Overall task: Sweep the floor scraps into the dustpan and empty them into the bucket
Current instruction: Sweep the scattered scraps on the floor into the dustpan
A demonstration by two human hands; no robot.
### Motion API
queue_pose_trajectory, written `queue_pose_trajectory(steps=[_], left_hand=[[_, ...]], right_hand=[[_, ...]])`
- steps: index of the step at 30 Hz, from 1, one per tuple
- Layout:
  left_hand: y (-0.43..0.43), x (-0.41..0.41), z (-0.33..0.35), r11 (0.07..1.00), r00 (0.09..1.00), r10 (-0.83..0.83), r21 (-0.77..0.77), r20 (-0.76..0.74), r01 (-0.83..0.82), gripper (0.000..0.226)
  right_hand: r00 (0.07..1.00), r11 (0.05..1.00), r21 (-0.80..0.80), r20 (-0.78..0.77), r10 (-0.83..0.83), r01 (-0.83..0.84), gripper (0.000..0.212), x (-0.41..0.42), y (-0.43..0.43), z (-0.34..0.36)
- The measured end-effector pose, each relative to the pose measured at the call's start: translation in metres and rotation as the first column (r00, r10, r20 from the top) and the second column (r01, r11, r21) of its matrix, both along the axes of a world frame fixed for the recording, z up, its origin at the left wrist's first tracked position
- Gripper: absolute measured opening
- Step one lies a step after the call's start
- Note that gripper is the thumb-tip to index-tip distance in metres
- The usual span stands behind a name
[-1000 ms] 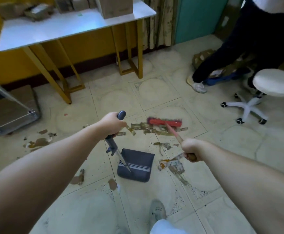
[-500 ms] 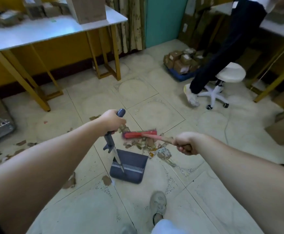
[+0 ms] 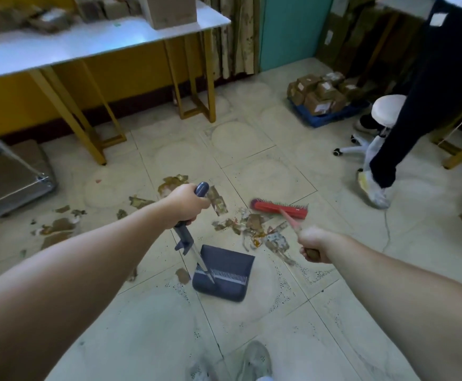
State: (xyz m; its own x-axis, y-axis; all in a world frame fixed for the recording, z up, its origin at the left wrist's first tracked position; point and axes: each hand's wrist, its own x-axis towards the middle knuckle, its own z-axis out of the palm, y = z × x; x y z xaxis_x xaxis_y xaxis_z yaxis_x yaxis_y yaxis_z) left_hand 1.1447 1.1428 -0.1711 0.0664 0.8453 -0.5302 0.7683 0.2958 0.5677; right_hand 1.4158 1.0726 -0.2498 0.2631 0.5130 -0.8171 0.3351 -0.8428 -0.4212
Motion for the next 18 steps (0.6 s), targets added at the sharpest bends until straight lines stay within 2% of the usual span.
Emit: queue_pose_trajectory(steps=[3,6,7,9,10,13,18], left_hand=[[-0.013,-0.006,-0.009,1.000,1.000,-0.015,-0.016,0.001,0.015,0.009],[-0.028,-0.016,-0.014,0.999,0.999,-0.047,-0.026,-0.007,0.047,0.008],[-0.032,-0.020,-0.014,0.998,0.998,-0.056,-0.035,-0.004,0.056,0.008],[-0.040,-0.033,-0.013,0.996,0.997,-0.078,-0.045,-0.004,0.078,0.009],[-0.045,-0.040,-0.012,0.995,0.996,-0.088,-0.047,-0.009,0.088,0.009],[-0.055,-0.064,-0.008,0.994,0.994,-0.106,-0.038,-0.006,0.106,0.009],[-0.078,-0.105,0.002,0.994,0.993,-0.110,-0.022,0.038,0.111,0.009]], right_hand=[[0.999,0.999,-0.051,-0.047,0.018,-0.020,0.062,-0.014,-0.023,-0.005],[0.995,0.998,-0.059,-0.092,0.029,-0.035,0.066,-0.034,-0.042,-0.006],[0.993,0.997,-0.067,-0.114,0.016,-0.024,0.061,-0.043,-0.046,-0.003],[0.991,0.996,-0.080,-0.131,0.016,-0.026,0.030,-0.063,-0.055,0.010],[0.992,0.996,-0.088,-0.128,0.023,-0.034,0.022,-0.075,-0.062,0.017],[0.991,0.991,-0.093,-0.102,0.085,-0.094,0.034,-0.108,-0.079,0.028],[0.984,0.982,-0.104,-0.092,0.150,-0.159,0.031,-0.147,-0.098,0.044]])
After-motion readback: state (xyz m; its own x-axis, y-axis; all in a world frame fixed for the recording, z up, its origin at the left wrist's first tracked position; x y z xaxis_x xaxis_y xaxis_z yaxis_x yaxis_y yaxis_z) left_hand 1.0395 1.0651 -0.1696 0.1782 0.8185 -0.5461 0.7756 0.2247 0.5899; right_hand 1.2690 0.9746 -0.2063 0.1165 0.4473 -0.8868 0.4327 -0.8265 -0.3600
